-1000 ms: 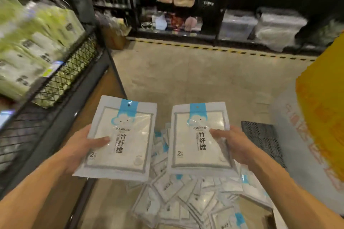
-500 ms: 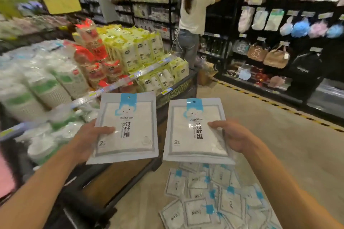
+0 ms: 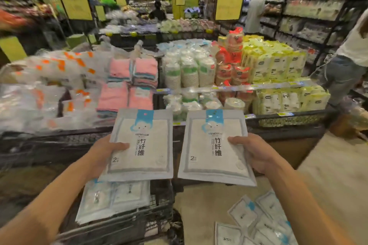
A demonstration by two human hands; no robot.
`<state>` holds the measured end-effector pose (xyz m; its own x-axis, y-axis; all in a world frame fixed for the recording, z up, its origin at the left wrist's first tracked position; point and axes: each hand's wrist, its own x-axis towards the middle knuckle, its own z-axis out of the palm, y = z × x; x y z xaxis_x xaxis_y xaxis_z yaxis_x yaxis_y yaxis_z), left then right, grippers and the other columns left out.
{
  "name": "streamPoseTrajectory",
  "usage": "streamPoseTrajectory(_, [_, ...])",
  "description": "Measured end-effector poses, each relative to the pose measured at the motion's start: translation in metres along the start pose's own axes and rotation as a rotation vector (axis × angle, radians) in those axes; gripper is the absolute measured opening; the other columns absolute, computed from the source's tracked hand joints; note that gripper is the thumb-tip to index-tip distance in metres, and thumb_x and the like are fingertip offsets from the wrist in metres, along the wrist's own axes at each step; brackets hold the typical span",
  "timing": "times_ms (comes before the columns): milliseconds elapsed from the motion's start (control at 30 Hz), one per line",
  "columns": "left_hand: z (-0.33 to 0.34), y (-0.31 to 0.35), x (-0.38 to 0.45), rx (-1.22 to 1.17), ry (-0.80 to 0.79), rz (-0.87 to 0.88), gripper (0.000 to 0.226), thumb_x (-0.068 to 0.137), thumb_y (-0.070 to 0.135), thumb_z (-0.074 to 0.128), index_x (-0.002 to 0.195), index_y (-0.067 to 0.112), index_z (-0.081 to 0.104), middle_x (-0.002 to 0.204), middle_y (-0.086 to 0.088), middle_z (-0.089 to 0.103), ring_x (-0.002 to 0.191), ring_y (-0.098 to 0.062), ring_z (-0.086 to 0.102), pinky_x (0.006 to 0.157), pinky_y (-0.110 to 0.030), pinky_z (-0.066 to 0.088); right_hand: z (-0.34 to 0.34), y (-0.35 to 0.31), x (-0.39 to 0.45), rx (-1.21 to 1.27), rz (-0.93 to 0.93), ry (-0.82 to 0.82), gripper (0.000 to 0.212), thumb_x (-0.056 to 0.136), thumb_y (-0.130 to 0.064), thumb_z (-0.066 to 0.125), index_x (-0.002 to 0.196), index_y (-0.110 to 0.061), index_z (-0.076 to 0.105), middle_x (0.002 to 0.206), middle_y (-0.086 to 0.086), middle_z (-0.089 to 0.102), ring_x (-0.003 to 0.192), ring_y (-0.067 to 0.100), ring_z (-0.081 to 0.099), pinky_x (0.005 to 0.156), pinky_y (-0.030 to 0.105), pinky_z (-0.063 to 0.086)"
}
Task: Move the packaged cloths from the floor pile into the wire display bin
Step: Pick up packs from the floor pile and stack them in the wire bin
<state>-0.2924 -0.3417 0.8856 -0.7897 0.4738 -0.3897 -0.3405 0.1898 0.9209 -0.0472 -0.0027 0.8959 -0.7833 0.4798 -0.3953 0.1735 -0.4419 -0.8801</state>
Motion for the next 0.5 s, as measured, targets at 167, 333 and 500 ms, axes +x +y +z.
streamPoseTrajectory(167, [-0.098, -0.021, -0.031, -0.078, 0.094, 0.016, 0.038, 0.090, 0.001, 0.066, 0.127, 0.013, 0.065, 0.115, -0.019, 0.075, 0.102, -0.042, 0.073, 0.079, -0.049, 0.062, 0.092, 0.021, 0.014, -0.091, 0.050, -0.103, 0.038, 0.089, 0.003, 0.067, 0.127, 0.005, 0.066, 0.119, 0.027, 0.072, 0.112, 0.045, 0.069, 0.104, 0.062, 0.051])
streamPoseTrajectory(333, [-0.193, -0.041, -0.046, -0.102, 0.164, 0.004, 0.044, 0.087, -0.001, 0.067, 0.130, 0.005, 0.061, 0.117, -0.021, 0.073, 0.105, -0.043, 0.071, 0.097, -0.060, 0.053, 0.190, 0.045, 0.019, -0.132, 0.092, -0.141, 0.036, 0.091, 0.000, 0.067, 0.127, 0.001, 0.063, 0.116, 0.021, 0.075, 0.105, 0.040, 0.074, 0.094, 0.057, 0.057])
streamPoseTrajectory(500, [-0.261, -0.056, -0.049, -0.110, 0.237, -0.020, 0.040, 0.088, -0.003, 0.067, 0.126, 0.007, 0.062, 0.113, -0.020, 0.075, 0.103, -0.044, 0.071, 0.093, -0.061, 0.054, 0.253, 0.072, 0.030, -0.142, 0.119, -0.156, 0.037, 0.090, 0.002, 0.067, 0.127, 0.002, 0.064, 0.117, 0.023, 0.074, 0.109, 0.041, 0.072, 0.096, 0.056, 0.057])
